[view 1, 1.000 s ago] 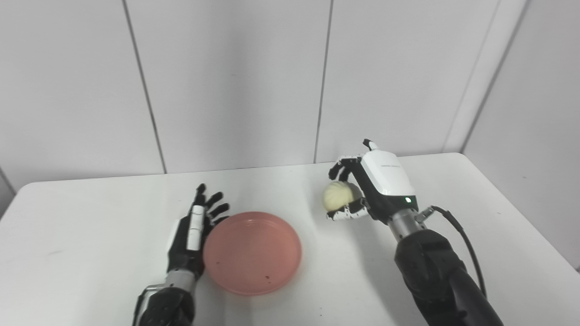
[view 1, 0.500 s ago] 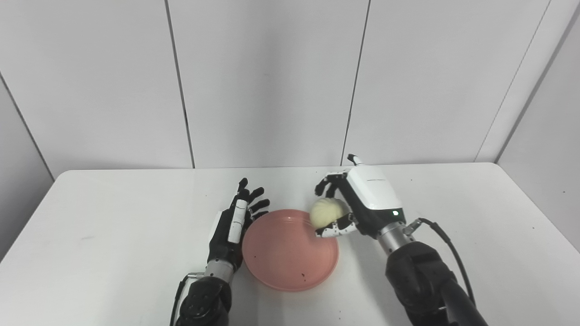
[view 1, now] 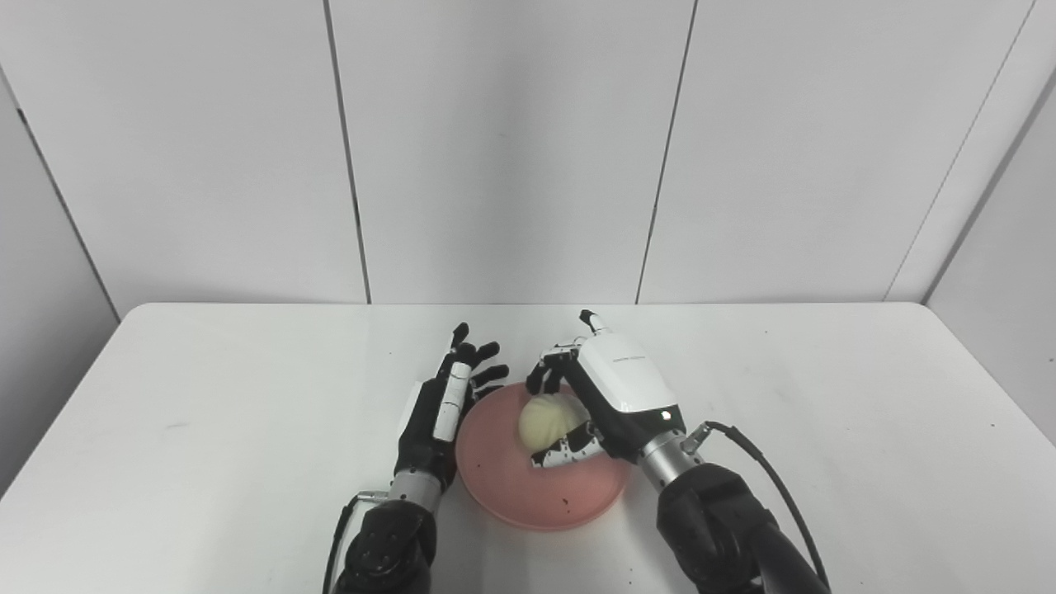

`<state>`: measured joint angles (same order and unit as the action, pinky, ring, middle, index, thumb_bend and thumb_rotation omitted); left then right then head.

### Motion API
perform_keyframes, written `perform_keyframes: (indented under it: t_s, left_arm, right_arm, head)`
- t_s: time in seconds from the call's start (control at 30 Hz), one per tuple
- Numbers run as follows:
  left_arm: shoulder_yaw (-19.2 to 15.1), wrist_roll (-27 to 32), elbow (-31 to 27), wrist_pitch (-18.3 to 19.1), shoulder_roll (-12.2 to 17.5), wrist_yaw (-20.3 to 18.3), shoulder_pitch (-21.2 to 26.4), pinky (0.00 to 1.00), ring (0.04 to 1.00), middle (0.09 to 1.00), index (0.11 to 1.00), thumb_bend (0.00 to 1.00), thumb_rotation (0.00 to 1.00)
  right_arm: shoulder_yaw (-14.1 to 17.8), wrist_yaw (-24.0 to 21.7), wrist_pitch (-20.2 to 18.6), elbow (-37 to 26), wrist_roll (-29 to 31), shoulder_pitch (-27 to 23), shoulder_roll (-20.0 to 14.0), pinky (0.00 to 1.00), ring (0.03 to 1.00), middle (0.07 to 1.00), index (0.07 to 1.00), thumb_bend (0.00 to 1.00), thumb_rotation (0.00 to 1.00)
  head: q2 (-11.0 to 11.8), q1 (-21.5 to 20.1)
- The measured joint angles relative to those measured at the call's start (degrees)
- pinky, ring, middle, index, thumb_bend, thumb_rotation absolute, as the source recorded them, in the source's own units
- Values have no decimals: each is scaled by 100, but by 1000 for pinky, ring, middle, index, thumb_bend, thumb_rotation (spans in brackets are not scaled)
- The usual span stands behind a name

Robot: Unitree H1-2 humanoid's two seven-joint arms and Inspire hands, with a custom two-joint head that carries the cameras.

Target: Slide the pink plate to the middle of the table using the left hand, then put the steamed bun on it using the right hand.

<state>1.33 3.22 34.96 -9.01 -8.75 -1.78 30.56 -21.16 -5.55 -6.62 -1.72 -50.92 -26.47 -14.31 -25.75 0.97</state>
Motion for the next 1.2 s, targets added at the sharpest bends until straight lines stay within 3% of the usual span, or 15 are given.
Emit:
perform_keyframes:
  t_s: [0.37, 1.2]
  left_arm:
    - [54, -2, -28, 4, 9, -1, -22, 730, 787, 877, 1000, 744, 967]
    - [69, -12, -184, 135, 5, 6, -88, 725, 793, 879, 1000, 757, 966]
  right_arm:
    - [-109, 12, 100, 252, 65, 14, 24, 1000, 801, 481, 491, 530, 0]
    - [-190, 196, 313, 705, 65, 0, -18, 1000, 799, 497, 476, 530, 0]
  head:
    - [-44, -9]
    - [-123, 9]
